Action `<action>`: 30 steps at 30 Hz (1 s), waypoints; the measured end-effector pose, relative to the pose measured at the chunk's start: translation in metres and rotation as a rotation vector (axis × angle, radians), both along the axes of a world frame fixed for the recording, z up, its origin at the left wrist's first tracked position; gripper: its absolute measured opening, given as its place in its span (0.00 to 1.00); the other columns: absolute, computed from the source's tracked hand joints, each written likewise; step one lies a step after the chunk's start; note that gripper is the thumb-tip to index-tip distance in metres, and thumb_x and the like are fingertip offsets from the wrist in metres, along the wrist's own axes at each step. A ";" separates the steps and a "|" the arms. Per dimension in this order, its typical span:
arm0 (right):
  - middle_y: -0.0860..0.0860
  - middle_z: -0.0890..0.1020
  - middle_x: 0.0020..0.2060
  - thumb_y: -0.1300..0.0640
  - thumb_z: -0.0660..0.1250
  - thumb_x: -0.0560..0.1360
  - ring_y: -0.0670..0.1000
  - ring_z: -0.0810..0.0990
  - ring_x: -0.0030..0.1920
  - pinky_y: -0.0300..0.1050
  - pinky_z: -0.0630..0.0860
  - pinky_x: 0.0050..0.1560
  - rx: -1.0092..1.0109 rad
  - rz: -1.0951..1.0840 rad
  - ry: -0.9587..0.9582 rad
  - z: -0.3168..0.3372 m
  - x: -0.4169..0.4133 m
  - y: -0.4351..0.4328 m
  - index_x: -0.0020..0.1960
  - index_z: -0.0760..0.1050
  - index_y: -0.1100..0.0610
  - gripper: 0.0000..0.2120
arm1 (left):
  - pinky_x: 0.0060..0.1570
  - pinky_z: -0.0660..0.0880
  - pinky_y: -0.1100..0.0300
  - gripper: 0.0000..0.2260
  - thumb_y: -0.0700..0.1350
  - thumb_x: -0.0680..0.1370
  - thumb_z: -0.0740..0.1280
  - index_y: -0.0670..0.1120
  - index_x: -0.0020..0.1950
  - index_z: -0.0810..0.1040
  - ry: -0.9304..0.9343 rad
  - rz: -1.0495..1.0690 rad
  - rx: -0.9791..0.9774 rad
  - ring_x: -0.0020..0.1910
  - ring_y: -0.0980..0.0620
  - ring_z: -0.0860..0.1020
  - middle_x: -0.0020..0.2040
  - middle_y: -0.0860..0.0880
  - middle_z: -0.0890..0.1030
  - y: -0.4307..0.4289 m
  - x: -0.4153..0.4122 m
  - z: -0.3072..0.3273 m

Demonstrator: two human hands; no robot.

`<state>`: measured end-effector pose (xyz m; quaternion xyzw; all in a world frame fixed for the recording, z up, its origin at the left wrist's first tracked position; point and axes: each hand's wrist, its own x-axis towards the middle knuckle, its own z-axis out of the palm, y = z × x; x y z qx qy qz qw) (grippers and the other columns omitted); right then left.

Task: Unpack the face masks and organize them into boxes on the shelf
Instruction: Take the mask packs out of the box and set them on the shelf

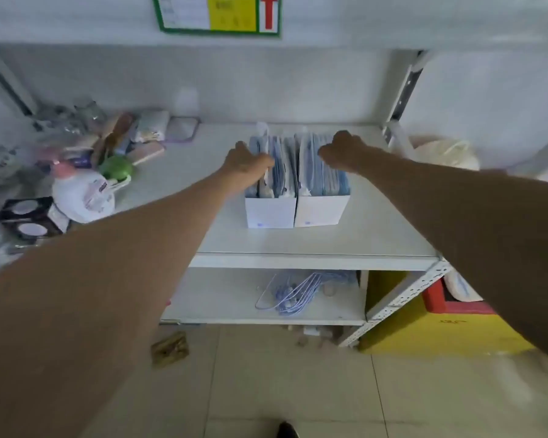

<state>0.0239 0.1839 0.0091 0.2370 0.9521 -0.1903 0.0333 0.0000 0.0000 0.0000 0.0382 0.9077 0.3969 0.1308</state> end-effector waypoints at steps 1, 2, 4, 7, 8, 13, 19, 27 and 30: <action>0.65 0.69 0.67 0.53 0.54 0.77 0.61 0.72 0.61 0.50 0.68 0.57 0.006 -0.032 -0.044 -0.005 -0.004 -0.004 0.60 0.68 0.61 0.15 | 0.46 0.65 0.59 0.30 0.50 0.77 0.63 0.41 0.75 0.58 0.008 0.038 0.029 0.58 0.48 0.71 0.69 0.43 0.69 0.003 -0.002 -0.001; 0.66 0.66 0.69 0.53 0.53 0.79 0.62 0.68 0.66 0.52 0.66 0.62 0.034 -0.054 -0.067 -0.010 -0.009 -0.007 0.64 0.67 0.63 0.19 | 0.48 0.65 0.59 0.30 0.50 0.77 0.62 0.41 0.75 0.57 0.016 0.092 0.059 0.62 0.47 0.71 0.71 0.42 0.68 0.005 -0.011 -0.007; 0.65 0.58 0.73 0.48 0.50 0.81 0.63 0.58 0.72 0.54 0.58 0.70 0.054 -0.108 -0.103 -0.020 -0.014 -0.016 0.67 0.68 0.65 0.24 | 0.49 0.66 0.60 0.29 0.51 0.78 0.61 0.40 0.75 0.57 -0.010 0.158 0.112 0.63 0.44 0.72 0.71 0.43 0.67 0.011 -0.021 -0.019; 0.65 0.45 0.76 0.34 0.47 0.78 0.64 0.46 0.76 0.57 0.48 0.73 0.021 -0.187 -0.149 -0.031 -0.021 -0.024 0.72 0.63 0.67 0.40 | 0.51 0.73 0.56 0.38 0.63 0.71 0.63 0.42 0.73 0.59 -0.028 0.131 0.164 0.57 0.44 0.75 0.68 0.43 0.69 0.025 -0.028 -0.033; 0.64 0.43 0.76 0.31 0.46 0.76 0.64 0.44 0.76 0.58 0.47 0.73 0.019 -0.206 -0.152 -0.035 -0.024 -0.022 0.73 0.62 0.67 0.43 | 0.58 0.72 0.51 0.45 0.69 0.67 0.63 0.43 0.75 0.58 -0.024 0.105 0.148 0.64 0.42 0.72 0.70 0.42 0.67 0.028 -0.029 -0.039; 0.62 0.59 0.70 0.31 0.52 0.75 0.61 0.58 0.69 0.53 0.57 0.68 0.126 -0.070 -0.017 -0.045 -0.024 -0.035 0.56 0.78 0.63 0.36 | 0.72 0.49 0.37 0.61 0.76 0.59 0.65 0.52 0.76 0.33 0.024 -0.241 -0.016 0.75 0.47 0.33 0.78 0.46 0.34 0.023 -0.015 -0.055; 0.62 0.59 0.74 0.31 0.68 0.66 0.62 0.58 0.74 0.56 0.60 0.71 -0.240 -0.172 -0.073 -0.045 -0.025 -0.024 0.77 0.43 0.62 0.57 | 0.71 0.45 0.35 0.75 0.80 0.44 0.66 0.48 0.75 0.28 0.086 -0.308 -0.161 0.74 0.46 0.30 0.76 0.43 0.30 0.016 -0.008 -0.058; 0.56 0.75 0.32 0.31 0.73 0.62 0.55 0.75 0.31 0.45 0.70 0.32 -0.160 -0.067 -0.290 -0.016 -0.024 0.001 0.50 0.66 0.56 0.33 | 0.74 0.47 0.43 0.74 0.80 0.45 0.66 0.43 0.77 0.34 0.196 -0.233 -0.277 0.76 0.45 0.34 0.77 0.41 0.35 0.020 -0.003 -0.063; 0.57 0.80 0.44 0.35 0.76 0.59 0.57 0.80 0.43 0.50 0.77 0.48 -0.110 -0.031 -0.293 -0.014 -0.027 0.003 0.60 0.69 0.59 0.40 | 0.74 0.46 0.47 0.74 0.79 0.46 0.67 0.43 0.77 0.35 0.203 -0.238 -0.286 0.76 0.45 0.35 0.77 0.40 0.36 0.019 -0.003 -0.061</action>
